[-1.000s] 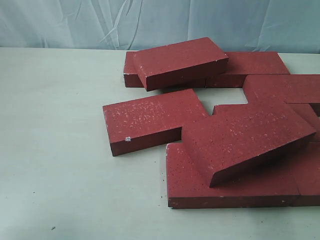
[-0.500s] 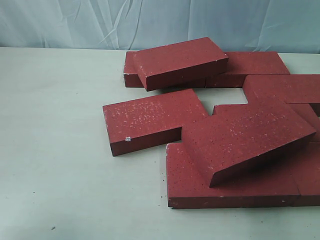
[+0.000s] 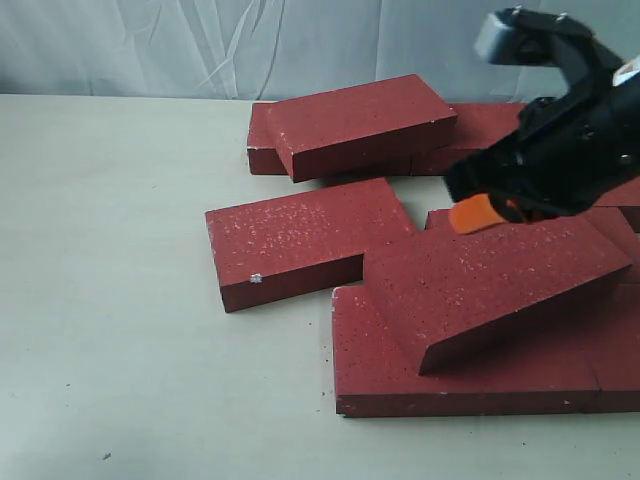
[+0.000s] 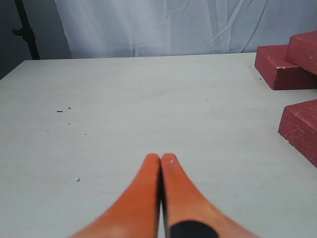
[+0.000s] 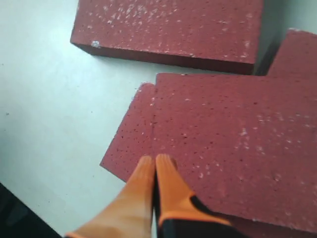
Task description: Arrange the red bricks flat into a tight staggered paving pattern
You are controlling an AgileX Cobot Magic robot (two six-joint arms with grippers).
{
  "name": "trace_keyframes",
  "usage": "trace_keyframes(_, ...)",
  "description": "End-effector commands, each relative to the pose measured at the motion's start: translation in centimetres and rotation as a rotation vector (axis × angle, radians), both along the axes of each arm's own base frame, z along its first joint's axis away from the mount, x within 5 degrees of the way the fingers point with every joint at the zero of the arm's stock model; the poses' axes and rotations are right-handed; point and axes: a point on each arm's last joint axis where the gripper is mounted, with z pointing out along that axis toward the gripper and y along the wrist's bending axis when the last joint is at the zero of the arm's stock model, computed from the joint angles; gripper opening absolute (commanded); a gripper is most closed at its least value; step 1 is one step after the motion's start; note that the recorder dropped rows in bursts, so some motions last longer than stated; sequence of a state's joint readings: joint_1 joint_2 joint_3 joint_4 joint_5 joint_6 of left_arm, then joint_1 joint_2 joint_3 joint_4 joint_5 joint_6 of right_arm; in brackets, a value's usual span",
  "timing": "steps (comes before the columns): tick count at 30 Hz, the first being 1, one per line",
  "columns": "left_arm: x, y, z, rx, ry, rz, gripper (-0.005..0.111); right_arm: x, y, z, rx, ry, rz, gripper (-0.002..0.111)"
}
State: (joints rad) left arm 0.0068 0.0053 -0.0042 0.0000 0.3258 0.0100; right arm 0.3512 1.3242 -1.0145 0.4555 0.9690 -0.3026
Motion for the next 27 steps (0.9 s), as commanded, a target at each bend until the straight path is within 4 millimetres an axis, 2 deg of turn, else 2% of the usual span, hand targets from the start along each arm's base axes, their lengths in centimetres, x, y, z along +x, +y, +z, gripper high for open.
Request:
trace_keyframes(1, 0.0, 0.0, 0.0, 0.001, -0.012, -0.009, 0.000, 0.8, 3.9, -0.8, -0.078, -0.003, 0.132, -0.001)
trace_keyframes(5, 0.0, 0.0, 0.0, 0.001, -0.012, -0.009, 0.000, 1.4, 7.4, -1.6, -0.125, -0.002, 0.229, -0.001)
trace_keyframes(6, 0.0, 0.0, 0.0, 0.001, -0.012, -0.009, 0.000, 1.5, 8.5, -2.1, -0.146, 0.010, 0.250, -0.001)
trace_keyframes(11, 0.0, 0.0, 0.0, 0.001, -0.012, -0.009, 0.000, 1.9, 11.5, -4.9, -0.270, 0.050, 0.288, -0.001)
trace_keyframes(19, 0.0, 0.0, 0.0, 0.001, -0.012, -0.009, 0.000, 2.6, 12.6, -8.0, -0.326, 0.098, 0.295, -0.001)
trace_keyframes(27, 0.0, 0.0, 0.0, 0.001, -0.012, -0.009, 0.000, 3.6, 11.6, -10.1, -0.505, 0.107, 0.233, -0.001)
